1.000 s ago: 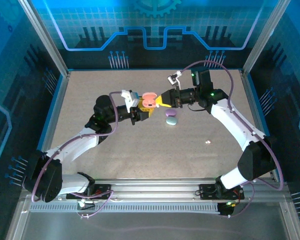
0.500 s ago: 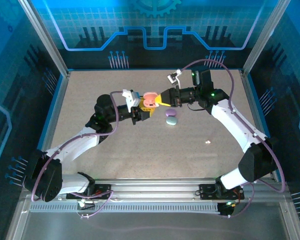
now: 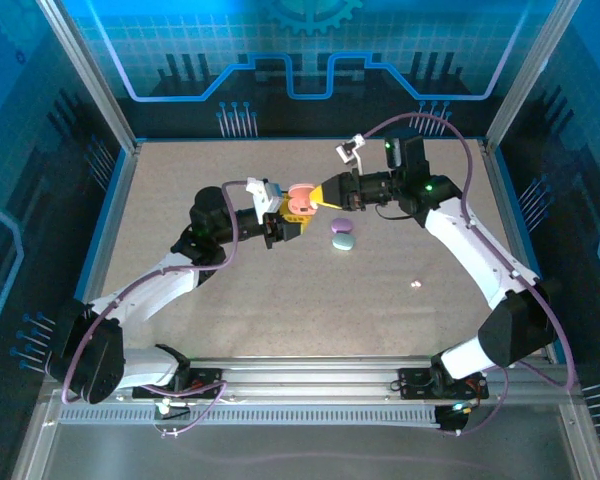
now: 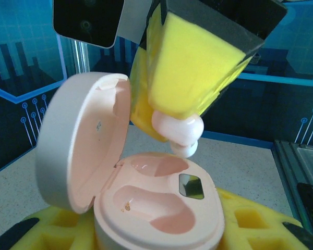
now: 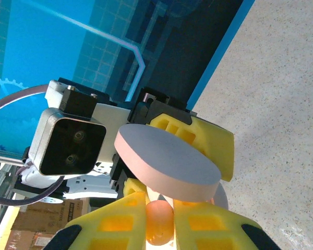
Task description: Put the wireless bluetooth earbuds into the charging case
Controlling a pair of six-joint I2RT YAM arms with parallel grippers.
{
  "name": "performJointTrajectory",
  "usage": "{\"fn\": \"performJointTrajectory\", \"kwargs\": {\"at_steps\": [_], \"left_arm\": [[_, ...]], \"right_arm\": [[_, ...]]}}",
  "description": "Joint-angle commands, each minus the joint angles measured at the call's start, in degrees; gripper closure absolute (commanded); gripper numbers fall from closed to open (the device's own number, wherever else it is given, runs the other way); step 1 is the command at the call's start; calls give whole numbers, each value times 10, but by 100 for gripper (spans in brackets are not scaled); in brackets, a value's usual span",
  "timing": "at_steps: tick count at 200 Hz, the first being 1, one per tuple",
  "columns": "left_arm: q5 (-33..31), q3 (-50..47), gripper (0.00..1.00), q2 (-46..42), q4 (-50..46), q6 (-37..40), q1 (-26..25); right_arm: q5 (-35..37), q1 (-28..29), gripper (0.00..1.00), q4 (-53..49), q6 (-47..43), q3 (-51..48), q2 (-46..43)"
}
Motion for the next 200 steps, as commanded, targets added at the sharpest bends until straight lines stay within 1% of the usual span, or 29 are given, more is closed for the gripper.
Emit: {"fn": "performJointTrajectory", "kwargs": {"at_steps": [1, 28, 56, 85, 100, 124, 173, 200], "left_arm": [[26, 18, 69, -1, 17, -6, -5], [31, 18, 69, 0, 26, -13, -5], [39, 19, 70, 2, 34, -22, -5], [46, 19, 70, 7, 54, -40, -5], [49, 20, 70, 8, 60, -45, -6], [49, 18, 70, 11, 69, -51, -8], [46, 17, 70, 14, 95, -65, -10], [46, 18, 71, 15, 97, -64, -12]], "right_arm": [[8, 12, 83, 1, -10, 13, -4], [8, 12, 83, 0, -14, 10, -2], [28, 13, 82, -16, -33, 13, -4], [64, 19, 81, -22, -58, 10, -15], [92, 26, 81, -9, -72, 2, -29], [115, 29, 82, 13, -73, -10, -44], [147, 39, 77, -54, -123, 5, -41], [159, 45, 76, -63, -129, 10, -36]]}}
